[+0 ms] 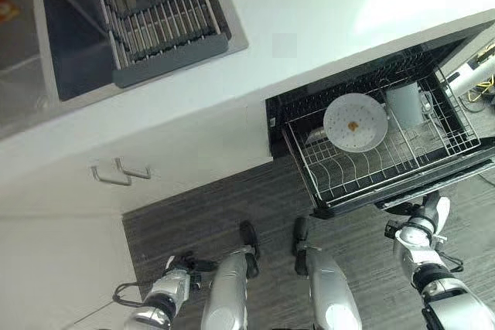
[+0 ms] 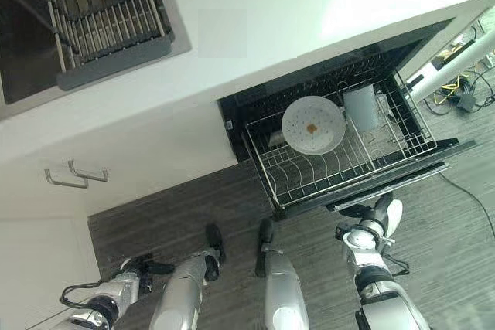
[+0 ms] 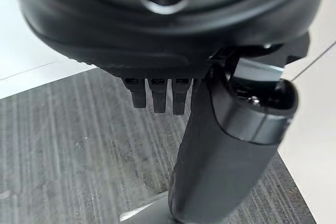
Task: Place the dishes in the dishwasher.
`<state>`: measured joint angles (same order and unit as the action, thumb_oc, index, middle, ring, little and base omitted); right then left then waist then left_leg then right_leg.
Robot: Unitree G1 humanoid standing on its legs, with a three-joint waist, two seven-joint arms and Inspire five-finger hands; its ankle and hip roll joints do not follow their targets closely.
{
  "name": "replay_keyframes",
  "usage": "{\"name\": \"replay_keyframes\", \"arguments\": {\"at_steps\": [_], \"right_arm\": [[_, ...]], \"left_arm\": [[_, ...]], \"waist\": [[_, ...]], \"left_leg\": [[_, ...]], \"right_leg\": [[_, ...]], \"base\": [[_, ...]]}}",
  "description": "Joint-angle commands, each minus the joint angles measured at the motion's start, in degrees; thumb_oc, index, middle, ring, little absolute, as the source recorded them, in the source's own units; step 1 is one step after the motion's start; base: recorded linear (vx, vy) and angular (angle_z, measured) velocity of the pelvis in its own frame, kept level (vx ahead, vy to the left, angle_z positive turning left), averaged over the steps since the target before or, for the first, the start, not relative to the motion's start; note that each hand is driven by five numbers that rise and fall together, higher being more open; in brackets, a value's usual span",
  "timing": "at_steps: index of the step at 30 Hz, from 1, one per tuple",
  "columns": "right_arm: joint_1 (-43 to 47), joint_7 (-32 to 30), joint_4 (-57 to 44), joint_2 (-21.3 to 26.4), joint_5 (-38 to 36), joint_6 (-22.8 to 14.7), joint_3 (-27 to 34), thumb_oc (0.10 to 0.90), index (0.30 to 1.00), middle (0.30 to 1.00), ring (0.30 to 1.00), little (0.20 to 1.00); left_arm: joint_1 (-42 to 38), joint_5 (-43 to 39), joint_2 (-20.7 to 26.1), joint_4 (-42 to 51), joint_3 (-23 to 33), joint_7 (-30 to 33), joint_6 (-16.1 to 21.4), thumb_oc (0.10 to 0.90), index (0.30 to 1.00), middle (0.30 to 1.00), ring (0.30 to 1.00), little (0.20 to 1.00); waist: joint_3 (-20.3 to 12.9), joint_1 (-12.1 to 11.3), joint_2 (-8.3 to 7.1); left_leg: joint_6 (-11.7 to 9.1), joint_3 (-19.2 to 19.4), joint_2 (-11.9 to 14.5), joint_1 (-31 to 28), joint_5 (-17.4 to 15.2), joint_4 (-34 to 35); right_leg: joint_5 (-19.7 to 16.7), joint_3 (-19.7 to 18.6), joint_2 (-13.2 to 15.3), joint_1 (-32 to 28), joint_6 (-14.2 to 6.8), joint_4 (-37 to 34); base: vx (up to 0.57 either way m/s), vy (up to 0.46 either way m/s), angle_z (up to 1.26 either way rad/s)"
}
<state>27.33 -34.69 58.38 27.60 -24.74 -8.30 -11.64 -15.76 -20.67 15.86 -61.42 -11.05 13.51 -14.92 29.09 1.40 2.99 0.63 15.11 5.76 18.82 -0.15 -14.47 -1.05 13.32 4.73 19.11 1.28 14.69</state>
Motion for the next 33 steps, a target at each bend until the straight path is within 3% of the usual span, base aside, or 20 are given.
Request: {"name": "replay_keyframes", "arguments": {"at_steps": [1,9,10,11,12,13,15,19,22,23,25,27,30,33], "right_arm": [[2.95,1.61,-7.48,7.23,7.53,-4.54,0.08,0.800,0.900,0.900,0.900,0.900],[9.49,2.70,-9.91,9.96,9.92,-6.35,-1.97,0.800,0.900,0.900,0.900,0.900],[11.25,3.31,-10.68,10.81,10.28,-5.43,-2.35,0.800,0.900,0.900,0.900,0.900],[11.86,3.38,-11.05,11.03,10.55,-5.06,-2.46,0.800,0.900,0.900,0.900,0.900],[12.26,3.42,-11.44,11.19,11.17,-4.68,-2.57,0.800,0.900,0.900,0.900,0.900],[12.67,3.46,-11.80,11.47,11.53,-4.21,-2.61,0.800,0.900,0.900,0.900,0.900],[12.85,3.70,-12.03,12.22,11.96,-3.59,-2.65,0.800,0.900,0.900,0.900,0.900],[14.48,9.83,-11.82,15.12,11.36,-2.52,-2.63,0.800,0.900,0.900,0.900,0.900],[17.29,12.81,-10.61,16.98,9.21,-1.44,-4.50,0.800,0.900,0.900,0.900,0.900],[19.18,14.22,-9.54,17.88,7.71,-0.81,-5.34,0.800,0.900,0.900,0.900,0.900],[21.80,15.35,-8.04,18.88,6.55,-0.58,-6.21,0.800,0.900,0.900,0.900,0.900],[25.36,15.98,-6.59,19.75,5.85,0.41,-7.36,0.800,0.900,0.900,0.900,0.900],[29.55,16.55,-4.50,21.00,4.50,0.34,-8.37,0.800,0.900,0.900,0.900,0.900],[33.06,17.42,-3.47,21.33,6.11,0.71,-9.68,0.800,0.900,0.900,0.900,0.900]], "left_arm": [[4.64,-0.21,1.29,-1.98,-1.59,2.02,-0.77,0.800,0.900,0.900,0.900,0.900],[3.79,1.72,2.28,-1.20,-1.33,1.45,-1.67,0.800,0.900,0.900,0.900,0.900],[3.92,0.68,2.55,-0.93,-1.21,2.38,-2.53,0.800,0.900,0.900,0.900,0.900],[3.90,-0.13,2.83,-0.76,-0.89,2.85,-2.94,0.800,0.900,0.900,0.900,0.900],[3.93,-0.75,3.22,-0.70,-0.46,3.19,-3.58,0.800,0.900,0.900,0.900,0.900],[3.79,-0.56,3.65,-0.72,-0.08,3.53,-3.82,0.800,0.900,0.900,0.900,0.900],[3.95,0.20,4.48,-0.43,0.29,3.89,-4.30,0.800,0.900,0.900,0.900,0.900],[4.90,3.59,6.70,-0.74,0.67,5.16,-7.58,0.800,0.900,0.900,0.900,0.900],[6.09,4.95,8.53,-2.25,1.11,5.12,-7.45,0.800,0.900,0.900,0.900,0.900],[6.45,5.57,9.53,-2.85,1.12,4.67,-7.17,0.800,0.900,0.900,0.900,0.900],[6.42,6.94,10.29,-3.22,1.10,4.13,-6.73,0.800,0.900,0.900,0.900,0.900],[6.07,14.30,10.90,-3.13,0.03,-0.82,-5.71,0.800,0.900,0.900,0.900,0.900],[6.41,11.90,10.39,-3.32,-1.40,-0.98,-5.51,0.800,0.900,0.900,0.900,0.900],[6.64,17.65,10.42,-4.43,-2.12,-3.25,-4.36,0.800,0.900,0.900,0.900,0.900]], "waist": [[-5.24,0.19,0.01],[-4.57,-2.34,-1.74],[-4.63,-3.07,-2.42],[-4.57,-3.27,-2.84],[-4.79,-3.60,-3.21],[-4.74,-3.83,-3.81],[-5.02,-4.40,-4.48],[-5.78,-6.05,-6.22],[-6.13,-7.57,-7.11],[-6.59,-8.51,-7.39],[-6.92,-9.45,-7.38],[-7.07,-10.28,-7.05],[-7.29,-11.30,-6.43],[-7.52,-12.33,-5.96]], "left_leg": [[-1.53,-1.17,0.15,-3.21,-8.28,-2.72],[-1.10,-1.72,-0.05,-2.29,-7.75,-2.72],[-1.47,-2.46,-0.18,-3.16,-9.06,-2.72],[-1.03,-2.01,-0.08,-2.41,-7.73,-2.72],[-1.35,-2.65,-0.23,-3.21,-9.20,-2.72],[-0.87,-2.19,-0.12,-2.51,-7.91,-2.72],[-1.22,-2.85,-0.11,-3.49,-9.42,-2.72],[-1.39,-3.79,-0.06,-4.34,-9.42,-2.72],[-1.26,-4.34,0.14,-4.24,-7.68,-2.72],[-1.82,-5.41,0.19,-5.11,-8.91,-2.72],[-2.06,-6.19,0.20,-4.78,-8.70,-2.72],[-2.39,-6.89,0.29,-4.31,-8.35,-2.72],[-2.85,-7.72,0.21,-3.35,-7.84,-2.72],[-3.54,-8.59,0.26,-2.48,-6.88,-2.72]], "right_leg": [[9.44,0.26,0.77,-3.57,-4.86,2.49],[8.15,1.31,1.29,-2.53,-5.77,2.49],[9.07,1.08,1.21,-3.50,-6.55,2.49],[7.87,1.56,1.30,-2.78,-6.05,2.49],[8.98,1.24,1.11,-3.66,-6.73,2.49],[7.82,1.87,1.26,-3.11,-6.27,2.49],[8.89,1.92,1.20,-4.42,-7.08,2.49],[8.97,3.35,0.99,-6.79,-7.54,2.49],[8.25,4.92,0.62,-8.20,-6.77,2.49],[9.62,5.08,0.15,-9.93,-7.11,2.49],[10.10,5.89,-0.18,-10.65,-6.71,2.49],[10.69,6.74,-0.51,-11.33,-6.23,2.49],[11.48,7.66,-0.86,-11.89,-5.67,2.49],[12.33,8.52,-1.24,-12.89,-4.91,2.49]], "base": [[0.00,0.000,0.00],[0.03,-0.016,0.12],[0.10,-0.044,0.14],[0.19,-0.050,0.18],[0.00,-0.085,0.20],[0.16,-0.086,0.18],[0.13,-0.111,0.09],[0.17,-0.142,0.19],[0.19,-0.142,0.24],[0.22,-0.146,0.20],[0.20,-0.094,0.23],[0.12,-0.025,0.21],[0.08,0.015,0.09],[0.10,0.025,0.28]]}}
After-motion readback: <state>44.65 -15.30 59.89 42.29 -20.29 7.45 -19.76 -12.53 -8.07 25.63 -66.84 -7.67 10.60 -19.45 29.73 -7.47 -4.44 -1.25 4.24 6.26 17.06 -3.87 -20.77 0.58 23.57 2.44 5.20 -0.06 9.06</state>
